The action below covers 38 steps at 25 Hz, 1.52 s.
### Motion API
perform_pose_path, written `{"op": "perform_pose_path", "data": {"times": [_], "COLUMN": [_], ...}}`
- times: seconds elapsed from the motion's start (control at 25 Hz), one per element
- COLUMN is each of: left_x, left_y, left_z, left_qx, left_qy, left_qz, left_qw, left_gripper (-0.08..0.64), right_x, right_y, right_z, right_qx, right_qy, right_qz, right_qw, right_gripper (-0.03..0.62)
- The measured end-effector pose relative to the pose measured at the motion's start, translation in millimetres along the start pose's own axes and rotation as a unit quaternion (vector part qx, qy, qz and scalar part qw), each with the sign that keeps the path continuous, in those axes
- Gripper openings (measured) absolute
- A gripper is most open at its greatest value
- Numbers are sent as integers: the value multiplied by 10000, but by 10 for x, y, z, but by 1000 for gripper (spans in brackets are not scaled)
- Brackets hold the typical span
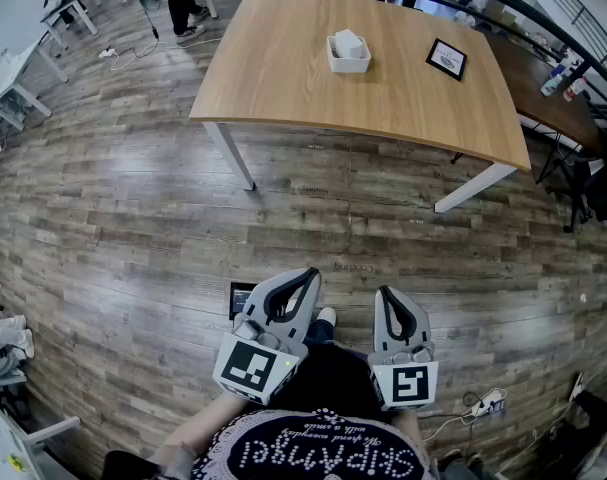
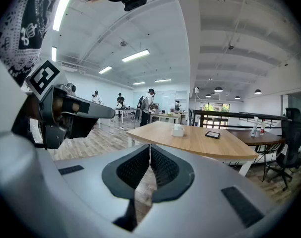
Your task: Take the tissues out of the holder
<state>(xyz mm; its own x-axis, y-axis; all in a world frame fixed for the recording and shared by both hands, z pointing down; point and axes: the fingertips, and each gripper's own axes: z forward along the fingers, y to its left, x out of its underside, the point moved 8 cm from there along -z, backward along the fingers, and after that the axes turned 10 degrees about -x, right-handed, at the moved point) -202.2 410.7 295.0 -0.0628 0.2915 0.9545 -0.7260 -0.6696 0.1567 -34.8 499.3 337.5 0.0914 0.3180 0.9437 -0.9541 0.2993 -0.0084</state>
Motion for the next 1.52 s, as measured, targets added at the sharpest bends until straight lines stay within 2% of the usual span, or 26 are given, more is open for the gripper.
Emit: {"op": "perform_pose_path", "data": {"times": [0.12,0.2,0.32,0.52,0.84,0.96,1.12,1.28,1.52], "left_x": [-17,-4,-5,30,136,173,144,168,121], "left_y": [31,32,49,0,-179,-286,-414,-411,-396], "left_z": [-32,-61,-90,-113,-155,-154,-134,-109,-2], "left_qx": [-97,-107,-220,-255,-295,-267,-308,-294,-276], "left_qy": [25,15,39,-16,24,11,-86,-38,25], "left_qz": [143,90,147,-5,162,239,84,295,197], "left_qw": [9998,9999,9996,9997,9994,9994,9995,9991,9994], "left_gripper": [5,5,5,5,5,5,5,5,5], "right_x": [-63,-60,-47,-31,99,140,141,202,185], "right_y": [39,57,72,50,6,-59,-143,-185,-298], "right_z": [24,29,26,38,-145,-228,-302,-353,-373], "right_qx": [-26,-66,-140,-254,-309,-358,-372,-347,-218], "right_qy": [-249,-303,-297,-343,-249,-474,-718,-567,-477], "right_qz": [139,52,-5,-49,27,16,5,45,-9], "right_qw": [9996,9995,9995,9991,9992,9982,9967,9978,9986], "right_gripper": [18,18,18,18,17,18,18,18,18]}}
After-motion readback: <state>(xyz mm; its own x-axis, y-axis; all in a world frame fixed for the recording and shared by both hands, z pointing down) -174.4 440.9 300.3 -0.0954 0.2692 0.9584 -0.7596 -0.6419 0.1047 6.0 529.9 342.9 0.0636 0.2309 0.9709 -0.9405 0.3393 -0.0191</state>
